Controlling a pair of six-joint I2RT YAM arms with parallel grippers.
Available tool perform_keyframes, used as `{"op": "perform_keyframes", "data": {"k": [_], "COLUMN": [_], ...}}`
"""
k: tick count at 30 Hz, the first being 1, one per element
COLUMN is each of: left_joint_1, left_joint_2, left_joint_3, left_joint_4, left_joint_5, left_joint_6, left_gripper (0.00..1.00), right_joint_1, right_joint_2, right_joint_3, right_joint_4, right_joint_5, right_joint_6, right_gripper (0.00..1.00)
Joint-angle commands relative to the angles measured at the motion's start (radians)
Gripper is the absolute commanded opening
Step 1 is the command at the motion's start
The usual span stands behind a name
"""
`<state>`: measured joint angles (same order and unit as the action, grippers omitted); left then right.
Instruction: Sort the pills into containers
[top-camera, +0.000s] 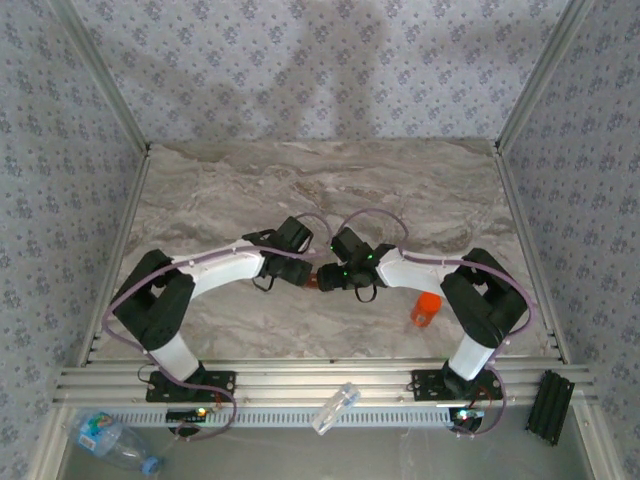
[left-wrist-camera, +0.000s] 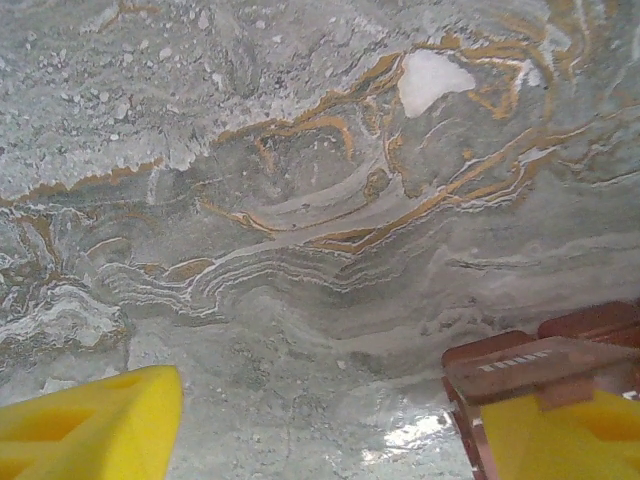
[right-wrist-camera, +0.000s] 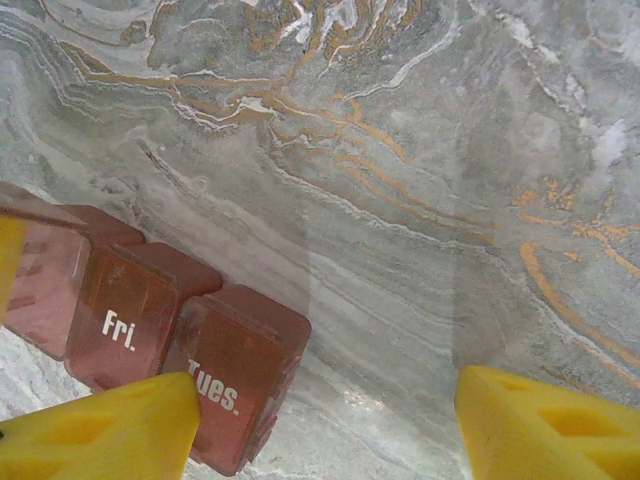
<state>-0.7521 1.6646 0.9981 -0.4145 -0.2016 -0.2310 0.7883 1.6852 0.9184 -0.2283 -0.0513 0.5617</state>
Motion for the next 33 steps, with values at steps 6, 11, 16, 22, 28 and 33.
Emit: {"op": "perform_keyframes", "data": {"k": [6,11,16,22,28,33], "left_joint_1": [0.010,0.011,0.011,0.012,0.016,0.016], "left_joint_2": [0.035,0.028,0.049,0.085,0.110,0.055], "left_joint_3": [0.063,0.091,0.107,0.100,0.121,0.146], "left_joint_4": [0.028,0.026,0.026,0.045,0.041,0.027], "left_joint_5": [0.012,0.030,0.033,0.028,0.032,0.053], "left_joint_6": [0.005,-0.005,-0.004,-0.011,-0.011,-0.030], "left_gripper": [0.78,0.78,0.78,0.78,0.78,0.78], "right_joint_1": [0.012,0.012,0.011,0.014,0.014,0.011], "right_joint_2": [0.046,0.045,0.049,0.055,0.051,0.038], "right_joint_3": [-0.029,-0.026,-0.023,-0.018,-0.012,0.002], "right_joint_4": [-0.060,-0.059,-0.059,-0.061,-0.066,-0.085], "right_joint_5": [0.030,0.030,0.030,0.029,0.029,0.030], "right_joint_6": [0.012,0.014,0.014,0.014,0.012,-0.004], "right_gripper": [0.70,0.70,0.70,0.70,0.71,0.71]}}
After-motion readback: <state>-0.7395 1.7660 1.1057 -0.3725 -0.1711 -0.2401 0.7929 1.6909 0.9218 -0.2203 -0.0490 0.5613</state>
